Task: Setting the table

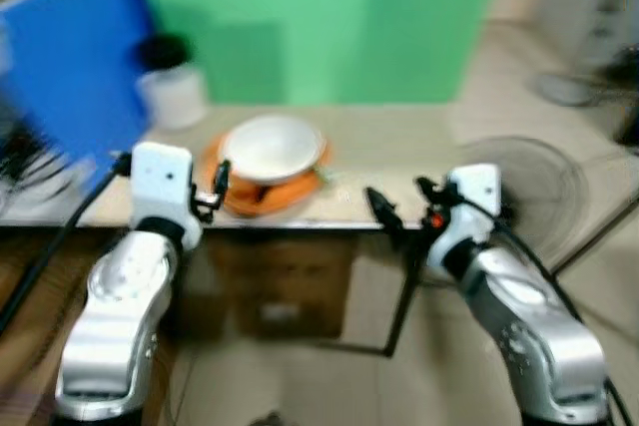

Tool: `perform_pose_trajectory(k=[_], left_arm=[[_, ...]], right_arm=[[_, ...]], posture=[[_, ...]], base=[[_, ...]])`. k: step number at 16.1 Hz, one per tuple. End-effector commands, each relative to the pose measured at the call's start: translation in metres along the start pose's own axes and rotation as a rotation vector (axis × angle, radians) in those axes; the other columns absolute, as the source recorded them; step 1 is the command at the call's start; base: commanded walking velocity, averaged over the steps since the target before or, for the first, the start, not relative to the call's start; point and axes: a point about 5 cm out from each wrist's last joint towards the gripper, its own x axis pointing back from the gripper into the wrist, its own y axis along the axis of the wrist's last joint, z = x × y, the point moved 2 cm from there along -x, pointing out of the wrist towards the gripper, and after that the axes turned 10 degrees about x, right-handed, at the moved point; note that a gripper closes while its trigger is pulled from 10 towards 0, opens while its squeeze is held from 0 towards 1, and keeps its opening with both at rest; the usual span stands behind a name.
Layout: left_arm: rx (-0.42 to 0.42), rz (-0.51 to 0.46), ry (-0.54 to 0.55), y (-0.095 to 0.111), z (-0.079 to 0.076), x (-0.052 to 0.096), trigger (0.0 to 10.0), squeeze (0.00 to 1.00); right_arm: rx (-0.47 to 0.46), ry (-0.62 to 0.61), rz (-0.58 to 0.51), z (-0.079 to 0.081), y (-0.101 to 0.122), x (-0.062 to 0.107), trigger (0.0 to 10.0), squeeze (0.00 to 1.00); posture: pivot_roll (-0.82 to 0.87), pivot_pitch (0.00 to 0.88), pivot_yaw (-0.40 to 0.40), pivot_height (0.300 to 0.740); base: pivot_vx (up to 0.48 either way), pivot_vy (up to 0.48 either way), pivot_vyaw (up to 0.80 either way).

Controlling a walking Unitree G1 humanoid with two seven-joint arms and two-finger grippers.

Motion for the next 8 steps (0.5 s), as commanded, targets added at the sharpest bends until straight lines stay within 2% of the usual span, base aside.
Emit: perform_pose_trajectory(k=[1, 5, 7, 8], left_arm=[[-0.001, -0.008, -0.012, 0.0021, -0.0022, 0.0005, 10.0, 0.00], [-0.001, -0.008, -0.012, 0.0013, -0.0009, 0.0016, 10.0, 0.00], [0.000, -0.008, -0.011, 0.0013, -0.0008, 0.0015, 10.0, 0.00], [0.000, -0.008, -0.009, 0.0013, -0.0010, 0.0018, 10.0, 0.00]], right_arm=[[0.010, -0.012, -0.009, -0.0021, 0.0023, -0.0002, 10.0, 0.00], [-0.006, 0.014, -0.030, 0.0014, 0.0043, -0.0008, 10.0, 0.00], [0.027, 0.050, -0.028, 0.0046, 0.0059, -0.0015, 10.0, 0.00], [0.028, 0.053, -0.027, 0.0045, 0.0061, -0.0020, 10.0, 0.00]], posture=[[0.12, 0.000, 0.034, 0.740], [0.13, 0.000, 0.028, 0.740], [0.13, 0.000, 0.022, 0.740], [0.13, 0.000, 0.020, 0.740]], base=[[0.296, 0.000, 0.00], [0.295, 0.000, 0.00], [0.300, 0.000, 0.00], [0.292, 0.000, 0.54]])
